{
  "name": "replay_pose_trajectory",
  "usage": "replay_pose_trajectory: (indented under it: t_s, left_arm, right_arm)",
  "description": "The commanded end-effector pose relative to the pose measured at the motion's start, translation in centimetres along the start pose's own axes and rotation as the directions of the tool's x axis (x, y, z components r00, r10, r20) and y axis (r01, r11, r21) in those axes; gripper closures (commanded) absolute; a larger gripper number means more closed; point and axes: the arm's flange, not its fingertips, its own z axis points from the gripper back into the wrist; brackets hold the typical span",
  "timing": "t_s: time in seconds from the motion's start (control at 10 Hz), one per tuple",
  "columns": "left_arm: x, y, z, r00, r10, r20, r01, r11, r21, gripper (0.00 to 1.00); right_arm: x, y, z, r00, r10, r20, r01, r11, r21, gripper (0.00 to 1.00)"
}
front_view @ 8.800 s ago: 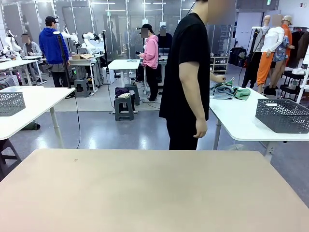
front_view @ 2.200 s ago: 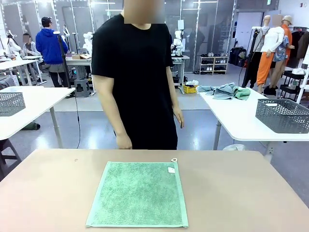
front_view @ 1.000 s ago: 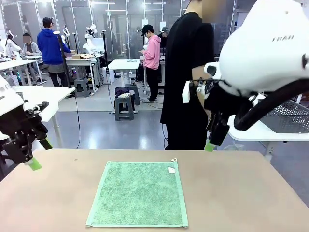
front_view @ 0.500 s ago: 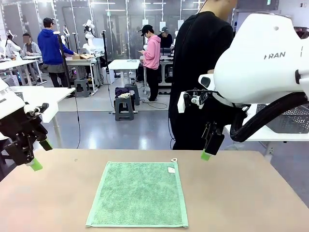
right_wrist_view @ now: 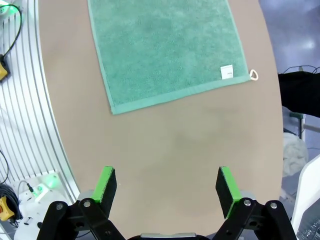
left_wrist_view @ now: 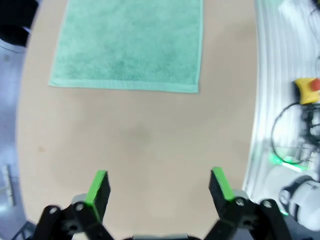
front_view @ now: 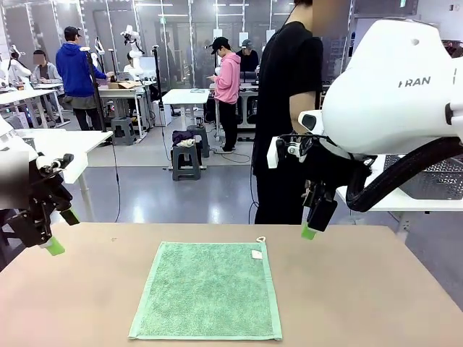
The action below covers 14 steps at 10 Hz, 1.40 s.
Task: Fold the towels and place them in the basket.
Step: When a person lays out a Towel with hook on the table, fold it in half twice.
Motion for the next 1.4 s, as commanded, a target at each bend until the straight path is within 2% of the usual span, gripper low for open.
replay_pose_trajectory:
  t_s: [0.0,0.1,0.4,0.6,0.9,1.1,1.3]
  left_arm:
    - [3.0,0.0,-1.5,0.992,0.003,-0.127,0.001,1.0,0.029,0.0]
    - [5.1,0.2,-2.9,0.983,-0.005,-0.186,0.012,0.999,0.038,0.0]
    - [8.2,0.3,-7.3,0.971,0.017,-0.24,-0.014,1.0,0.014,0.0]
    - [9.5,-0.6,-10.6,0.96,0.016,-0.28,-0.021,1.0,-0.012,0.0]
    - [9.8,-3.5,-14.9,0.945,0.033,-0.325,-0.047,0.998,-0.036,0.0]
    - [8.8,-5.4,-16.8,0.959,0.006,-0.285,-0.017,0.999,-0.037,0.0]
    - [8.9,-7.4,-17.7,0.952,-0.01,-0.305,0.009,1.0,-0.006,0.0]
  right_arm:
    - [1.4,0.5,-1.6,0.999,0.034,-0.003,-0.034,0.999,-0.043,0.0]
    - [1.9,0.9,-2.8,0.999,0.045,-0.011,-0.045,0.998,-0.044,0.0]
    - [2.6,2.8,-6.6,0.999,0.042,-0.027,-0.042,0.999,-0.003,0.0]
    - [3.6,5.1,-9.6,0.996,0.037,-0.086,-0.034,0.999,0.043,0.0]
    - [5.1,7.4,-13.3,0.984,0.039,-0.176,-0.031,0.998,0.05,0.0]
    - [4.6,8.2,-15.5,0.973,0.041,-0.225,-0.023,0.997,0.079,0.0]
    - [3.8,8.7,-16.7,0.968,0.061,-0.242,-0.041,0.996,0.083,0.0]
